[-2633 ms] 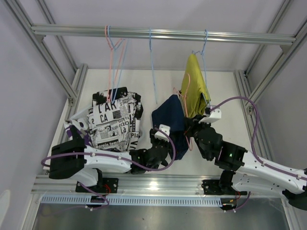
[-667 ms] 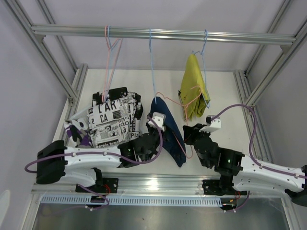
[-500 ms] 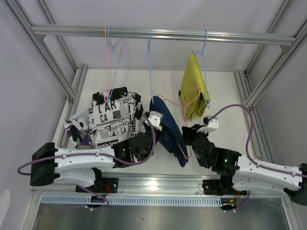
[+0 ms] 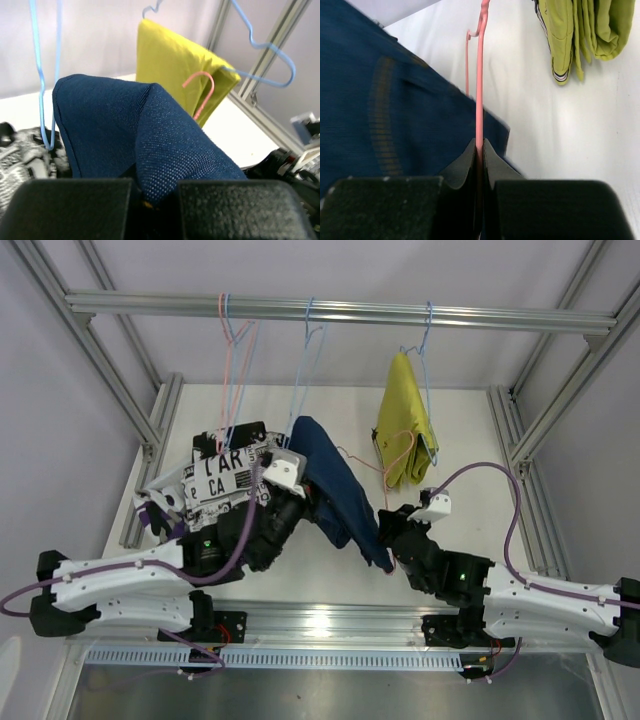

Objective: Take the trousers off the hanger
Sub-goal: Remove the trousers from the hanger, then place the trousers in the bin.

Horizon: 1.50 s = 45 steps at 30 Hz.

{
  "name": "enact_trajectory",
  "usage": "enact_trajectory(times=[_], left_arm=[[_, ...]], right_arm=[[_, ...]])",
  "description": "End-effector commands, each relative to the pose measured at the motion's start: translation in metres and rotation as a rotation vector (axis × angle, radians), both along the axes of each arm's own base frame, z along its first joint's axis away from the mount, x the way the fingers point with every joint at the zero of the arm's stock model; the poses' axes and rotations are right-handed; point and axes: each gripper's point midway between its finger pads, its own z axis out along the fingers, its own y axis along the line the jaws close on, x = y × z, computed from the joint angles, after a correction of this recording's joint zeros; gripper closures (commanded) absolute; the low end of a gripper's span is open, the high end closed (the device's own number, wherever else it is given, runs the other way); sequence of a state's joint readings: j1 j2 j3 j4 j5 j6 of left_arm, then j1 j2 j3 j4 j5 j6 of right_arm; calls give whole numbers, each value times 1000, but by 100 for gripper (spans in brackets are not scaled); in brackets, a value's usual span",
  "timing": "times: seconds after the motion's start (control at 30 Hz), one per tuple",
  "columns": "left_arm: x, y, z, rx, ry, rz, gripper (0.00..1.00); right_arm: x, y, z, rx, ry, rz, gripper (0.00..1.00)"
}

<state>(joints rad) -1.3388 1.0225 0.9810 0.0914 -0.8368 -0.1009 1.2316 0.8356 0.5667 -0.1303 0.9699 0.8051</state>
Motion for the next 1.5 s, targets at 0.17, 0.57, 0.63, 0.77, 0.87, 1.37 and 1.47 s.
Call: enact_trajectory(times=[0.17,0.57,0.63,0.77,0.87,1.37,1.47], left_arm=[[-13,80,92,-189,-51,53,99],[-21,146,91,-220,-39,115,99],[-20,163,92,-229,-41,159,99],[-21,190,93,-250,-45,211,99],[-21,207,89,-255,-40,262,99],[-15,271,50,-213,54,632,99],[-17,284,38,-197,67,717,100]], right_arm=[[6,-10,7,64,-33,-92,100],[7,-4,-6,42,-15,-88,100],[8,-5,-7,37,-16,-92,100],[7,-5,-9,34,-12,-92,100],[8,-6,-12,30,-8,-94,100],[11,0,-26,18,15,-81,100],[11,-2,-29,20,17,-83,100]])
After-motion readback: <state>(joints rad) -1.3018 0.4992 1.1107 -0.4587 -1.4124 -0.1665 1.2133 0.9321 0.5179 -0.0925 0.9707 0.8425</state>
